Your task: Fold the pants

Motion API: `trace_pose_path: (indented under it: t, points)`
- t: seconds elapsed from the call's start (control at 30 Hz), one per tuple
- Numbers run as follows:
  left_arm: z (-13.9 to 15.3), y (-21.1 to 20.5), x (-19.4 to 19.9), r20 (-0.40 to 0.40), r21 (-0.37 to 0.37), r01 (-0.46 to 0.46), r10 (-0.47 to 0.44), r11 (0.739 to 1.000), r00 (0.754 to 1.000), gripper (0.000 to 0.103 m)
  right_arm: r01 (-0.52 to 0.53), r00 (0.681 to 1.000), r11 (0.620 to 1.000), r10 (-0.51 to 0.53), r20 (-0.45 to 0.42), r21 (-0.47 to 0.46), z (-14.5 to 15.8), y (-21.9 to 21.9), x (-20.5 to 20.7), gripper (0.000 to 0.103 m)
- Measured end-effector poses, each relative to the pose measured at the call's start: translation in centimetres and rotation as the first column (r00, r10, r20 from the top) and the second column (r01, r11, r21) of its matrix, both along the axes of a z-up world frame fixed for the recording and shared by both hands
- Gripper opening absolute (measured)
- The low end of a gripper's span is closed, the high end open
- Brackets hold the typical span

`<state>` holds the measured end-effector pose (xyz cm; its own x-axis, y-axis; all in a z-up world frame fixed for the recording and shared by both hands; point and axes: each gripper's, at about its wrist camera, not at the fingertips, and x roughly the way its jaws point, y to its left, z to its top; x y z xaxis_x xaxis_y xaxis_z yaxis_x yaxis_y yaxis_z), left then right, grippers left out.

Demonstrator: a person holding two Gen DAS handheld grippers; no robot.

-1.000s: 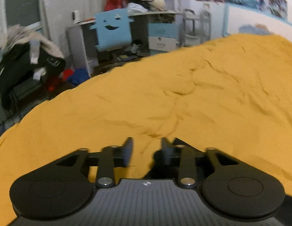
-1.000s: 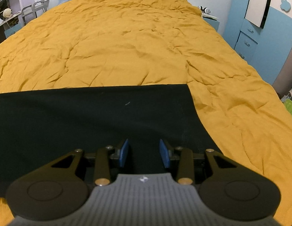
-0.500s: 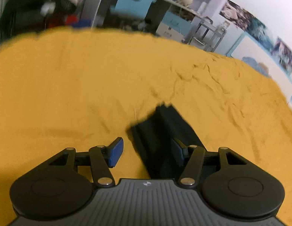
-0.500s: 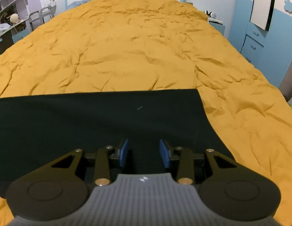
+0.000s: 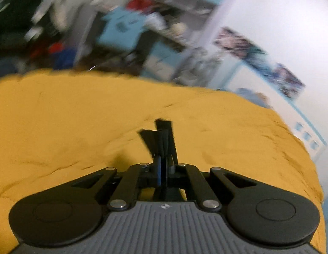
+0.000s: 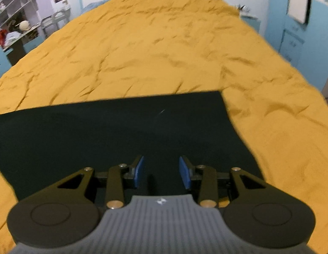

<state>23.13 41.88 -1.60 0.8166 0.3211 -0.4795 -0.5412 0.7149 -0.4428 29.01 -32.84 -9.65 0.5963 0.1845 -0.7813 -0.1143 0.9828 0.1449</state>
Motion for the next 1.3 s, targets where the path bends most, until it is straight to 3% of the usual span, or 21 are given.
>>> trace_pose_path:
  t: [0.07,0.17,0.33,0.43,0.53,0.6,0.67,0.8,0.83,0.9,0.97,1.13,1.23,1.3]
  points:
    - [2.7,-3.2,0.0,0.025,0.065,0.063,-0.064,0.996,0.998,0.003,-0.031,1.0,0.999,0.031,-0.003,0.024,-0.1,0.4,-0.3,0.034]
    - [6.5,-9.3,0.5,0.032,0.19,0.156,-0.164,0.969,0.986,0.003,-0.065,0.998,0.996,0.065,0.004,0.061,-0.1,0.8,-0.9,0.034]
    - [9.2,-19.3,2.5,0.028,0.297,0.284,-0.305,0.912,0.952,0.003,-0.091,0.996,0.987,0.09,0.02,0.131,0.2,0.3,-1.9,0.034]
    - [9.7,-25.8,3.4,-0.026,0.407,0.362,-0.385,0.839,0.922,0.003,-0.088,0.996,0.982,0.083,0.033,0.167,0.5,-0.6,-2.5,0.034]
    - [8.8,-32.4,3.9,-0.107,0.483,0.467,-0.48,0.74,0.871,0.003,-0.073,0.997,0.978,0.066,0.04,0.195,0.5,-1.7,-3.1,0.034]
    - [7.5,-36.5,4.4,-0.189,0.499,0.565,-0.554,0.657,0.811,0.003,-0.062,0.998,0.975,0.054,0.045,0.212,0.4,-2.4,-3.6,0.034]
    - [5.5,-40.6,4.2,-0.293,0.496,0.673,-0.624,0.549,0.724,0.003,-0.051,0.998,0.972,0.042,0.046,0.228,0.2,-3.2,-3.9,0.034]
    - [-1.3,-47.6,2.1,-0.533,0.443,0.853,-0.683,0.277,0.499,0.003,-0.028,0.999,0.965,0.02,0.034,0.26,-0.5,-4.3,-4.5,0.034]
    - [-3.1,-48.7,1.4,-0.577,0.416,0.881,-0.684,0.224,0.447,0.003,-0.028,0.999,0.962,0.021,0.027,0.27,-0.7,-4.3,-4.6,0.034]
    - [-6.0,-49.8,0.3,-0.644,0.35,0.924,-0.677,0.154,0.356,0.003,-0.042,0.999,0.957,0.039,0.017,0.287,-1.1,-4.2,-4.7,0.035]
    - [-7.7,-49.8,-0.2,-0.672,0.304,0.942,-0.669,0.145,0.319,0.003,-0.062,0.998,0.952,0.059,0.019,0.299,-1.3,-3.9,-4.9,0.035]
    - [-8.4,-47.4,1.5,-0.652,0.119,0.969,-0.719,0.217,0.241,0.005,-0.106,0.994,0.933,0.103,0.027,0.343,-1.1,-2.9,-4.9,0.035]
    - [-8.4,-46.5,2.5,-0.592,0.005,0.972,-0.782,0.235,0.193,0.009,-0.12,0.992,0.91,0.123,0.017,0.396,-1.2,-2.2,-4.5,0.035]
    - [-8.2,-46.0,2.7,-0.523,-0.045,0.969,-0.832,0.244,0.186,0.027,-0.127,0.99,0.898,0.137,0.005,0.422,-1.1,-1.4,-4.2,0.035]
